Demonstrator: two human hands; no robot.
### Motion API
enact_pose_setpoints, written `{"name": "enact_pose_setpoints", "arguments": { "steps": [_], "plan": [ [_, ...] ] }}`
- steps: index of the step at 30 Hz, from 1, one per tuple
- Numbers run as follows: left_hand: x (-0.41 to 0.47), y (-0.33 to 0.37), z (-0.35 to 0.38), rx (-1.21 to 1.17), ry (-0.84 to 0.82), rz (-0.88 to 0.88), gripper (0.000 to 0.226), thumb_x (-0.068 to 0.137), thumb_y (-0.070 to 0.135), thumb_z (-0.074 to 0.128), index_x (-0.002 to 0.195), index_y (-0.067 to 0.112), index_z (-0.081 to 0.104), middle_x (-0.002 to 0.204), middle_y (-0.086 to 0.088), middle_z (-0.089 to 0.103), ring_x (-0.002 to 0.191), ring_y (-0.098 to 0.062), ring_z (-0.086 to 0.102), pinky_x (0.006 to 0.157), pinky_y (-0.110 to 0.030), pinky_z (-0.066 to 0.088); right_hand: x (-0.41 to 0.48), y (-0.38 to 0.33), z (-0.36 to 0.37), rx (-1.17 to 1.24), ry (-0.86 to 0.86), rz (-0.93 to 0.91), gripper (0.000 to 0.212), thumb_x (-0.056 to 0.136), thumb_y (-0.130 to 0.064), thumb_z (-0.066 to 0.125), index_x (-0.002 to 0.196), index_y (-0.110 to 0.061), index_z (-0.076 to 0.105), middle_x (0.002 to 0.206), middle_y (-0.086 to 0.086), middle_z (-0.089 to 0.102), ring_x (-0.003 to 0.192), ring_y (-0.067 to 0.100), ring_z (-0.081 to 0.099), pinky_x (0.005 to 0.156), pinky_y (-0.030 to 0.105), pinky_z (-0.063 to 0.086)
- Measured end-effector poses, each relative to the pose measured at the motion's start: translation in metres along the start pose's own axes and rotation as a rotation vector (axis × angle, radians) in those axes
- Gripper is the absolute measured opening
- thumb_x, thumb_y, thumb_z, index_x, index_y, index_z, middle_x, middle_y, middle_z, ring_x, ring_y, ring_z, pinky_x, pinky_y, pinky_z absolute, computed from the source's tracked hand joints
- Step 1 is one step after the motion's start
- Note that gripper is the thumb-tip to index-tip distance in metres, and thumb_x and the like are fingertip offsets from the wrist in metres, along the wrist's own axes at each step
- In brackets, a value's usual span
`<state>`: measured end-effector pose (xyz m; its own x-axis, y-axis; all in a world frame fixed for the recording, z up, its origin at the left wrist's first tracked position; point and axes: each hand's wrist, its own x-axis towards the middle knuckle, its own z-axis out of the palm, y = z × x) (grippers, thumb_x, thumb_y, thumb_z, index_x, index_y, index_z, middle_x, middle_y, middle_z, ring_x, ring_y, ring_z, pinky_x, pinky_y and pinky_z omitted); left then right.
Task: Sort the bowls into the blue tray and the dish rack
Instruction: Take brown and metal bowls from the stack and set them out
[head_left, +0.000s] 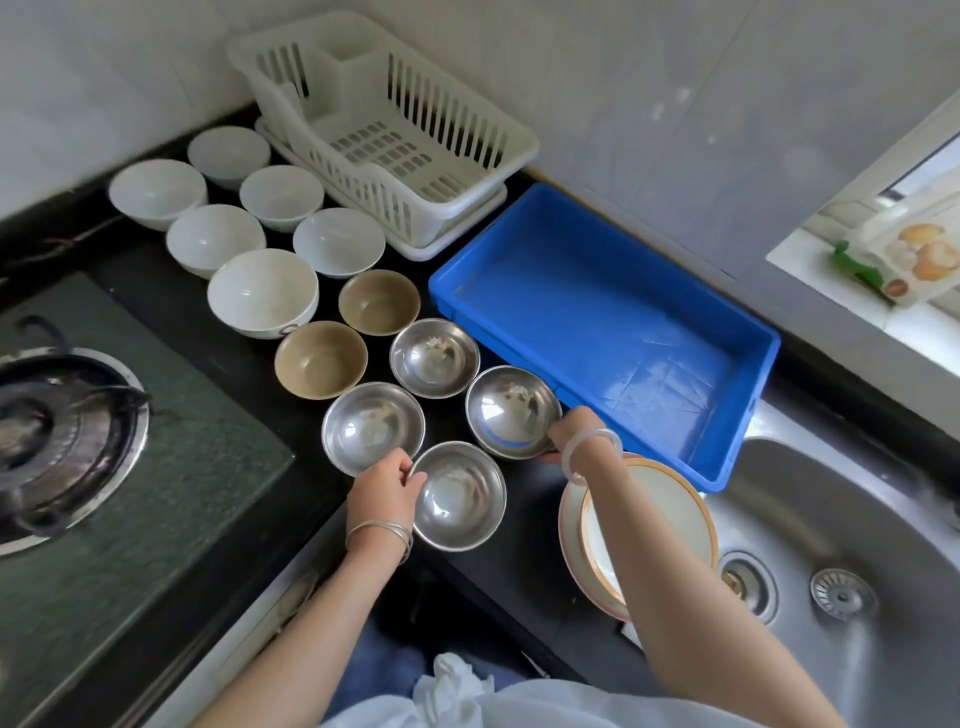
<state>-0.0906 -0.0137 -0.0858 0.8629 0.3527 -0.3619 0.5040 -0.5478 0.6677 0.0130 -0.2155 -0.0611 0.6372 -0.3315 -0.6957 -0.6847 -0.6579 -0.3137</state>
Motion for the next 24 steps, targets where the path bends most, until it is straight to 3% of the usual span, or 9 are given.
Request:
{"name": "enact_pose_setpoints", "arguments": {
  "steps": [3, 5, 8, 16, 24],
  "plan": [
    [0.0, 0.0, 0.001, 0.025, 0.021, 0.031, 0.009, 0.084, 0.017, 0.062, 0.08, 0.011, 0.056, 0.068, 0.001, 0.058, 0.064, -0.021, 0.055, 0.054, -0.025, 0.039, 0.002, 0.0, 0.0, 0.151, -0.026, 0.021, 0.014, 0.092, -0.009, 0.046, 0.083, -0.002, 0.054, 0.053, 0.007, 0.065, 0.057, 0.026, 0.066, 0.059, 0.03, 0.053],
    [0.0, 0.001, 0.001, 0.044, 0.039, 0.057, 0.002, 0.084, 0.014, 0.06, 0.086, 0.013, 0.058, 0.076, 0.002, 0.059, 0.069, -0.02, 0.056, 0.059, -0.026, 0.039, 0.003, 0.002, 0.002, 0.21, -0.037, 0.023, 0.013, 0.091, -0.007, 0.048, 0.094, 0.001, 0.057, 0.072, 0.012, 0.068, 0.073, 0.031, 0.069, 0.071, 0.035, 0.057],
    [0.002, 0.002, 0.002, 0.063, 0.056, 0.088, 0.01, 0.085, 0.009, 0.057, 0.093, 0.013, 0.061, 0.085, 0.003, 0.06, 0.071, -0.017, 0.052, 0.061, -0.027, 0.038, 0.005, 0.005, 0.006, 0.296, -0.019, 0.011, 0.015, 0.089, -0.004, 0.051, 0.1, 0.0, 0.059, 0.089, 0.018, 0.068, 0.08, 0.034, 0.069, 0.076, 0.041, 0.059],
    [0.004, 0.006, 0.004, 0.128, 0.051, 0.168, 0.025, 0.086, 0.004, 0.053, 0.107, 0.015, 0.062, 0.108, -0.003, 0.063, 0.095, -0.024, 0.06, 0.067, -0.032, 0.045, 0.01, 0.008, 0.011, 0.374, 0.037, -0.011, 0.011, 0.087, -0.003, 0.052, 0.086, -0.01, 0.059, 0.095, 0.017, 0.064, 0.089, 0.034, 0.065, 0.078, 0.048, 0.058],
    [0.009, 0.004, 0.005, 0.241, 0.006, 0.223, 0.034, 0.086, 0.0, 0.049, 0.115, 0.016, 0.06, 0.115, -0.002, 0.059, 0.106, -0.022, 0.055, 0.072, -0.035, 0.051, 0.01, 0.01, 0.015, 0.333, 0.035, -0.023, 0.027, 0.085, 0.003, 0.051, 0.11, -0.008, 0.057, 0.1, 0.016, 0.064, 0.091, 0.032, 0.065, 0.081, 0.046, 0.057]
  ]
}}
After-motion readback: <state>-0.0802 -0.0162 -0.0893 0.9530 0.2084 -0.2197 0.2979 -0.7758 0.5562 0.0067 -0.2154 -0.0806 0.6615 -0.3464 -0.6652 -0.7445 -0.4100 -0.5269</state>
